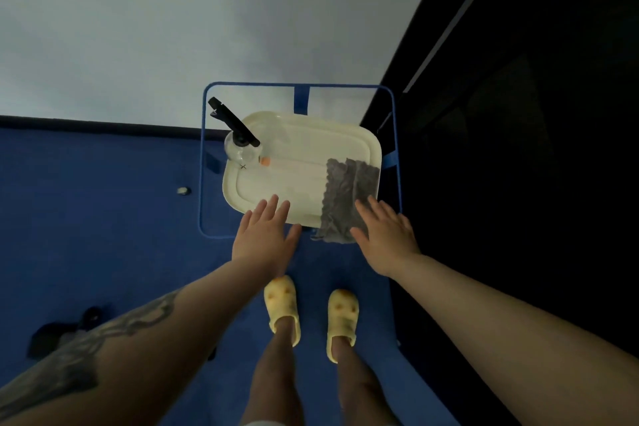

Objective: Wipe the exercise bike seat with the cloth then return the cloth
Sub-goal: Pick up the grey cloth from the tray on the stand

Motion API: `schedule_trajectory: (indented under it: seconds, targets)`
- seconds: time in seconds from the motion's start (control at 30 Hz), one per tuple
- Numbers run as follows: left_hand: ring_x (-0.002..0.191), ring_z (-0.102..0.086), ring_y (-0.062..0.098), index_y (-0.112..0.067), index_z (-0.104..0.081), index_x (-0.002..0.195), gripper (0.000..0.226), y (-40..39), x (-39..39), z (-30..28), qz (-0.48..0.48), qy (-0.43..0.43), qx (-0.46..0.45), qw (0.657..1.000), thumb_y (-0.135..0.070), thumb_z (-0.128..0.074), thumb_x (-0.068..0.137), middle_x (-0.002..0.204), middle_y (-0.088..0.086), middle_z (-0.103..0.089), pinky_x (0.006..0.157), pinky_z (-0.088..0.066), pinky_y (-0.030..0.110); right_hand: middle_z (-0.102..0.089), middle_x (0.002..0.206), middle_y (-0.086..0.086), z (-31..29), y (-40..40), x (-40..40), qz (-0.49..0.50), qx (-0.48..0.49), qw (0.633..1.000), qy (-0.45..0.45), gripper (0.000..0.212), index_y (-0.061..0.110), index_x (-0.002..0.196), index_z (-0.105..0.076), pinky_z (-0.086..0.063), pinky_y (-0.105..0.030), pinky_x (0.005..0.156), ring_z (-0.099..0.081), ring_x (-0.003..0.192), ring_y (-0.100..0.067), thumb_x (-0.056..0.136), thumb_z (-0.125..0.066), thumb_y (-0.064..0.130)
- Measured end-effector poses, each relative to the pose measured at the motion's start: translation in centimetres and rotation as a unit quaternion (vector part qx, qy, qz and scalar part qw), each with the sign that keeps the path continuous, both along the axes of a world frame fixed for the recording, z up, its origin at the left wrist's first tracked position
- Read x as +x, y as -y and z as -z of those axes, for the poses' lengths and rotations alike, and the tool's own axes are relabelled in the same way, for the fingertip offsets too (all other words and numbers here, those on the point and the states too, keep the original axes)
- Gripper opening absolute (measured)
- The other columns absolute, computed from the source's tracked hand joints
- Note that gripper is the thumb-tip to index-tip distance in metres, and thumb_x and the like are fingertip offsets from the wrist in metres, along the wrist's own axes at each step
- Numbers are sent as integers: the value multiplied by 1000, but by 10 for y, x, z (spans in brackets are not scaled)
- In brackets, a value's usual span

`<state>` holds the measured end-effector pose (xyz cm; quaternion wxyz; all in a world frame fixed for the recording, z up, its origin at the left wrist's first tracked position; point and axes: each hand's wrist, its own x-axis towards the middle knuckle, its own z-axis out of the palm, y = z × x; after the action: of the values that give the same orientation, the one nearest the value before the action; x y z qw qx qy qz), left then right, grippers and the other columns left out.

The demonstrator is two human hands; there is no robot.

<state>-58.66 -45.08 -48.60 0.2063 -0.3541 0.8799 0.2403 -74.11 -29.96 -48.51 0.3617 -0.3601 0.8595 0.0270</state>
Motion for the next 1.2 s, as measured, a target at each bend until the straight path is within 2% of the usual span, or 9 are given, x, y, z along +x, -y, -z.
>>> schedule_trajectory:
  seconds: [0.2, 0.37, 0.43, 0.57, 0.7, 0.77, 0.83, 0.9, 1.2]
  targets:
    - [146, 0, 17, -25, -11, 149, 59, 5, 14, 22, -4, 12, 22, 1000, -51, -20, 96, 159, -1, -5, 118, -2, 37, -11, 162, -2, 25, 6, 0, -1, 20, 1000, 16, 55, 28, 153, -16, -10, -39, 117, -18, 145, -22, 102, -28, 43]
    - [146, -1, 16, -26, -11, 149, 59, 8, 21, 28, -20, 6, 24, 999, -51, -19, 96, 159, -3, -5, 117, -1, 35, -53, 140, -5, 28, 10, -1, 11, -2, 1000, 10, 44, 22, 139, -48, -35, -37, 99, -50, 121, -31, 100, -39, 41]
    - [146, -1, 16, -26, -12, 149, 59, 10, 22, 27, -24, 3, 22, 999, -50, -19, 96, 159, -3, -5, 117, -2, 35, -61, 130, -6, 27, 9, -3, 18, 6, 1000, 18, 41, 22, 129, -58, -39, -37, 94, -52, 113, -34, 99, -41, 44]
    - [146, -2, 17, -26, -12, 149, 58, 14, 22, 20, -37, -4, 21, 999, -49, -20, 96, 159, -3, -4, 117, -3, 36, -63, 124, -6, 21, 9, -10, 50, 18, 996, 66, 41, 25, 128, -60, -43, -40, 95, -45, 119, -36, 93, -53, 45]
    - [146, -3, 17, -26, -13, 149, 58, 16, 22, 10, -48, -16, 17, 999, -49, -21, 96, 159, -3, -5, 117, -3, 37, -68, 111, -6, 15, 9, -9, 30, -1, 999, 20, 24, 24, 114, -67, -48, -39, 87, -50, 111, -32, 94, -56, 29]
    - [146, -3, 17, -26, -12, 149, 58, 17, 22, 3, -50, -21, 11, 998, -49, -20, 96, 159, -3, -5, 117, -3, 36, -69, 104, -4, 9, 9, -5, 34, -32, 999, -23, 18, 22, 105, -68, -48, -37, 77, -54, 103, -31, 94, -55, 25]
    - [146, -3, 18, -26, -12, 149, 58, 19, 22, -5, -51, -25, 6, 998, -49, -21, 96, 159, -3, -5, 117, -3, 36, -70, 102, -2, 1, 10, -2, 21, -68, 996, -57, 15, 20, 101, -67, -40, -31, 70, -56, 94, -28, 94, -55, 25]
    - [146, -3, 18, -26, -12, 149, 58, 22, 21, -15, -54, -33, 3, 998, -49, -21, 96, 159, -2, -5, 116, -3, 36, -69, 101, 1, -10, 12, 1, -1, -115, 991, -75, 13, 18, 99, -65, -33, -30, 70, -57, 90, -23, 94, -55, 26]
    - [145, -7, 16, -26, -18, 148, 57, 51, 26, -104, -71, -114, -60, 989, -48, -27, 96, 158, -3, -14, 118, -4, 35, -63, 90, 4, -116, 47, 4, -70, -293, 945, -130, 16, 17, 93, -60, -40, -33, 78, -58, 83, -17, 96, -52, 31]
